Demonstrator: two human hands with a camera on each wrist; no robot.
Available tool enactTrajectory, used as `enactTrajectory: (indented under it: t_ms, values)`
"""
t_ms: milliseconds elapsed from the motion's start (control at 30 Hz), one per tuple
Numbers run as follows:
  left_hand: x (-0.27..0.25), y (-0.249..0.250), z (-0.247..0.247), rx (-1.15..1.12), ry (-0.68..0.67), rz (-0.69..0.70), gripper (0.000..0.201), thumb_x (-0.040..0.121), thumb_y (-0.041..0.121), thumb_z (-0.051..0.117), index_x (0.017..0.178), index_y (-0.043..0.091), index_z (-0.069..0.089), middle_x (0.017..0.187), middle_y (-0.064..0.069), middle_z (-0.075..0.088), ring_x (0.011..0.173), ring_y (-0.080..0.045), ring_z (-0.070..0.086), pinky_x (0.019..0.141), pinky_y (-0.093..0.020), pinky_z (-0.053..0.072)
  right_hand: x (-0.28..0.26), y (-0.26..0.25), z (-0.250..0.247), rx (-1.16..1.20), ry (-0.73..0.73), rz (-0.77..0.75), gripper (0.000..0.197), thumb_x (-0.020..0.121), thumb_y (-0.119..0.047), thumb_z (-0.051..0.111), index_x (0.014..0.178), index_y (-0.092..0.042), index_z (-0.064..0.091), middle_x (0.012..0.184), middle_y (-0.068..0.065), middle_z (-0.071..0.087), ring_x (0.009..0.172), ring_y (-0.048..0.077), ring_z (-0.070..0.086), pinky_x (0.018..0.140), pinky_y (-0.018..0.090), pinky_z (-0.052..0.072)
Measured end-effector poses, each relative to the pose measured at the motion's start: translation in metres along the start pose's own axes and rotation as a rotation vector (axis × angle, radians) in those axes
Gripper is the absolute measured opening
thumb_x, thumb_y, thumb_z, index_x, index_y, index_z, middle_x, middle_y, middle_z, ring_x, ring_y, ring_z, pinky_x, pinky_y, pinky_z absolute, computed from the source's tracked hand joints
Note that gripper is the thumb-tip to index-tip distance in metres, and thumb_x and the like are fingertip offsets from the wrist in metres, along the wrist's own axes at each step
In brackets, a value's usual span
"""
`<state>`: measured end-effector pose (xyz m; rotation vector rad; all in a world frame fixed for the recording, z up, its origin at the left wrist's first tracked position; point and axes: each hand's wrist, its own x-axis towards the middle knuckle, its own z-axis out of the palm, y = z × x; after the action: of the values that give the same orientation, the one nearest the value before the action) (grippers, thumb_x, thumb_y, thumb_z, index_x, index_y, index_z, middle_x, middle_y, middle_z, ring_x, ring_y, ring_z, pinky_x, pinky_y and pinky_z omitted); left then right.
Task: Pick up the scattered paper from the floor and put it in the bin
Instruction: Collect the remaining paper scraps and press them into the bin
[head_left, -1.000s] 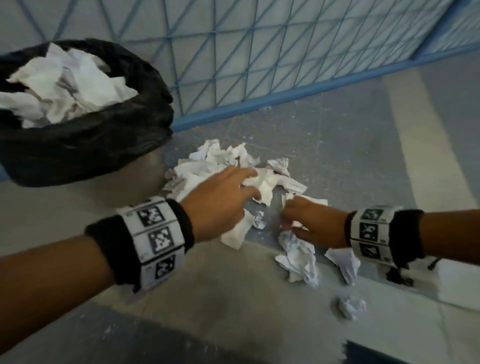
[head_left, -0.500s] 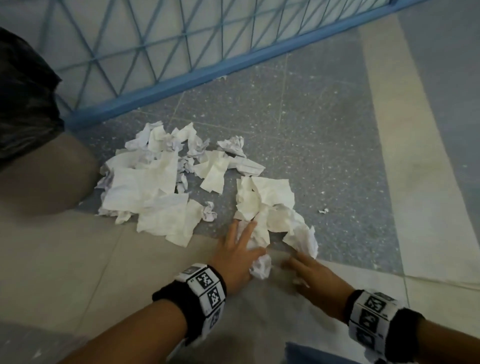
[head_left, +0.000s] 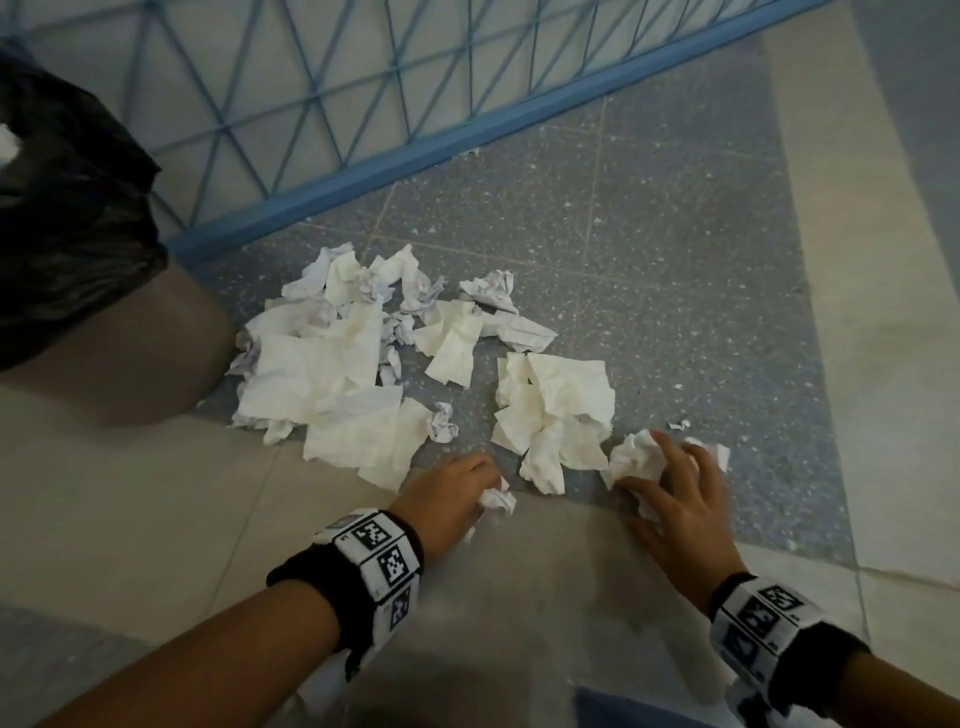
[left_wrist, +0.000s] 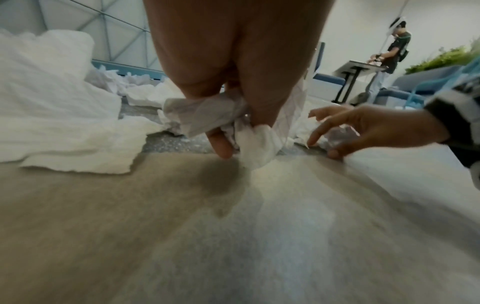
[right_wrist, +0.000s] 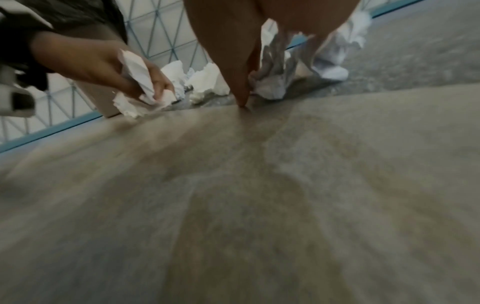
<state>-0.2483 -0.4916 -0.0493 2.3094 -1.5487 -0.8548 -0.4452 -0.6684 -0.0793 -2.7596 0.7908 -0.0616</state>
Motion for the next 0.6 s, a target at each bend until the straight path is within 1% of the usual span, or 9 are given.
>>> enactTrajectory:
  t_ms: [100,167,267,333,400,467,500,533,600]
  values:
    - [-0.006,-0.008,-0.006,-0.088,0.057,-0.033,0.017,0.087,0.003,0.05,0.101,0.004,0.059,0.112,-0.011,0.058,0.106,-0.025,0.052,0.082,-0.025,0.037,-0.004,0.001,0.004,-0.066,-0.038,0.09,0.031,0.071,-0.042,0.05,0.1,-0.033,0.059,0.14,0.018,0.04,0.126,0.056,0.028,0.097,0.073,0.022]
    - [-0.012,-0.012,-0.01,-0.116,0.092,-0.039,0.014,0.086,0.001,0.05,0.096,0.002,0.059,0.108,-0.012,0.059,0.103,-0.026,0.053,0.074,-0.018,0.029,-0.004,0.001,0.006,-0.047,-0.069,0.128,0.035,0.068,-0.037,0.054,0.102,-0.035,0.057,0.136,0.019,0.049,0.119,0.058,0.038,0.092,0.073,0.029]
    - [-0.019,-0.014,-0.012,-0.133,0.12,-0.045,0.014,0.088,0.004,0.051,0.098,0.001,0.06,0.109,-0.012,0.058,0.102,-0.024,0.054,0.07,-0.014,0.025,0.0,0.001,0.009,0.054,-0.109,0.111,0.031,0.068,-0.02,0.056,0.098,-0.022,0.066,0.112,0.023,0.066,0.097,0.052,0.059,0.079,0.062,0.047]
    - [-0.02,-0.013,-0.012,-0.12,0.109,-0.038,0.015,0.089,0.006,0.051,0.1,0.001,0.059,0.112,-0.011,0.057,0.104,-0.023,0.053,0.069,-0.014,0.024,0.005,-0.004,0.011,0.095,-0.135,0.089,0.025,0.067,-0.009,0.058,0.088,-0.009,0.072,0.098,0.024,0.07,0.086,0.048,0.065,0.076,0.056,0.051]
    - [-0.021,-0.013,-0.016,-0.108,0.083,-0.032,0.017,0.089,0.008,0.052,0.104,0.002,0.058,0.114,-0.01,0.056,0.106,-0.022,0.053,0.072,-0.018,0.029,0.008,-0.014,0.011,0.117,-0.144,0.058,0.025,0.062,-0.002,0.06,0.084,-0.005,0.073,0.091,0.021,0.072,0.08,0.043,0.067,0.075,0.049,0.053]
    - [-0.023,-0.013,-0.025,-0.139,0.059,-0.04,0.016,0.089,0.009,0.054,0.102,0.003,0.059,0.107,-0.007,0.057,0.103,-0.023,0.055,0.078,-0.024,0.036,0.009,-0.026,0.006,0.176,-0.099,0.029,0.025,0.064,0.001,0.058,0.082,-0.004,0.073,0.089,0.019,0.072,0.079,0.04,0.067,0.076,0.04,0.051]
    - [-0.024,-0.013,-0.033,-0.162,0.059,-0.039,0.01,0.089,0.009,0.055,0.097,0.004,0.058,0.097,-0.002,0.055,0.099,-0.023,0.055,0.075,-0.024,0.037,0.011,-0.033,0.002,0.224,-0.064,0.012,0.024,0.068,0.004,0.057,0.084,-0.004,0.073,0.091,0.018,0.071,0.083,0.039,0.065,0.078,0.034,0.047]
    - [-0.027,-0.013,-0.044,-0.181,0.068,-0.019,0.002,0.088,0.009,0.056,0.089,0.007,0.056,0.085,0.005,0.05,0.092,-0.021,0.053,0.069,-0.02,0.034,0.015,-0.042,-0.004,0.282,-0.027,0.003,0.026,0.072,0.009,0.056,0.087,-0.004,0.072,0.096,0.017,0.069,0.089,0.036,0.063,0.082,0.03,0.043]
    - [-0.034,-0.012,-0.072,-0.196,0.095,-0.022,0.015,0.089,0.01,0.056,0.077,0.014,0.047,0.073,0.014,0.04,0.084,-0.015,0.046,0.061,-0.011,0.032,0.028,-0.065,-0.022,0.433,-0.019,0.027,0.034,0.078,0.017,0.054,0.09,-0.011,0.07,0.101,0.008,0.064,0.1,0.023,0.055,0.088,0.017,0.037]
